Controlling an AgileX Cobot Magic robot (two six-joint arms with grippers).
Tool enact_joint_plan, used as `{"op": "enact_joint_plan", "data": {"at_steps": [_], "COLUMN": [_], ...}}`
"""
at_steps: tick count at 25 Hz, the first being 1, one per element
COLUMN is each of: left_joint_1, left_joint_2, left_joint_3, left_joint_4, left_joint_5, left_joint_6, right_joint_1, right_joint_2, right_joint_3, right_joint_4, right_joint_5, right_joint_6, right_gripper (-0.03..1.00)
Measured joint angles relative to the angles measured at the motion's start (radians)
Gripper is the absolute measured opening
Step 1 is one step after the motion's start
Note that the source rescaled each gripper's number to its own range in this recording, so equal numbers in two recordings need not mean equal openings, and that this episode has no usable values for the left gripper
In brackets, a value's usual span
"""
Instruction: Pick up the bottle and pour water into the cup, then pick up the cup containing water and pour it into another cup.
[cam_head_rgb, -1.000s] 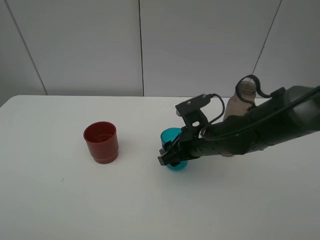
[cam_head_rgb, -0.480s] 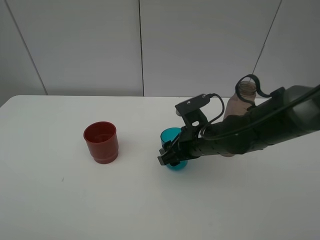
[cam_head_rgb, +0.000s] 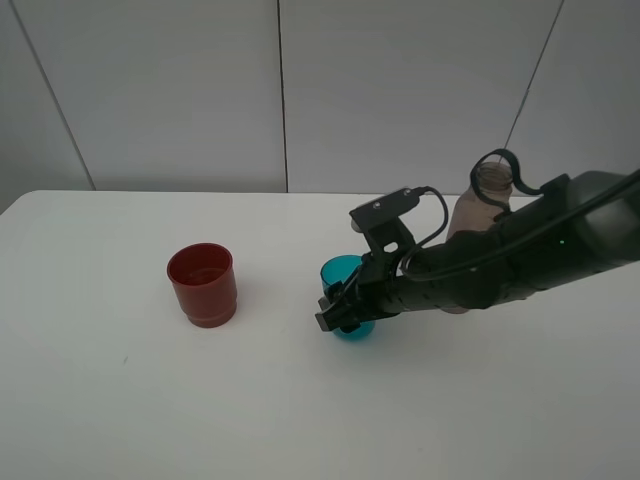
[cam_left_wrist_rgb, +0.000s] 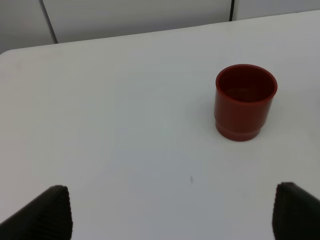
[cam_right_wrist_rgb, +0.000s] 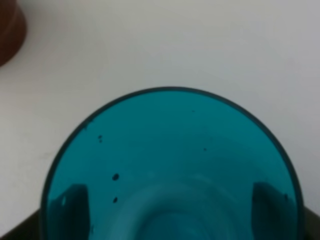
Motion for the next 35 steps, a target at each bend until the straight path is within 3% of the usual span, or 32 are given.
{"op": "enact_joint_plan", "data": {"at_steps": [15, 20, 31, 35], "left_joint_1": [0.0, 0.0, 0.0, 0.0], "left_joint_2": [0.0, 0.0, 0.0, 0.0], "left_joint_3": [0.0, 0.0, 0.0, 0.0], "left_joint_4": [0.0, 0.0, 0.0, 0.0], "left_joint_5": [0.0, 0.0, 0.0, 0.0], "left_joint_6": [0.0, 0.0, 0.0, 0.0], "right_joint_1": [0.0, 0.0, 0.0, 0.0], "right_joint_2": [-0.015, -0.032, -0.041, -0.053], "right_joint_3": [0.0, 0.0, 0.002, 0.002], "right_joint_4": [-0.005, -0.005, -0.005, -0.006], "right_joint_5": [0.007, 0.035, 0.043, 0.062], "right_joint_6": [0.0, 0.0, 0.0, 0.0], "right_gripper": [0.09, 0.17, 0.18, 0.37]}}
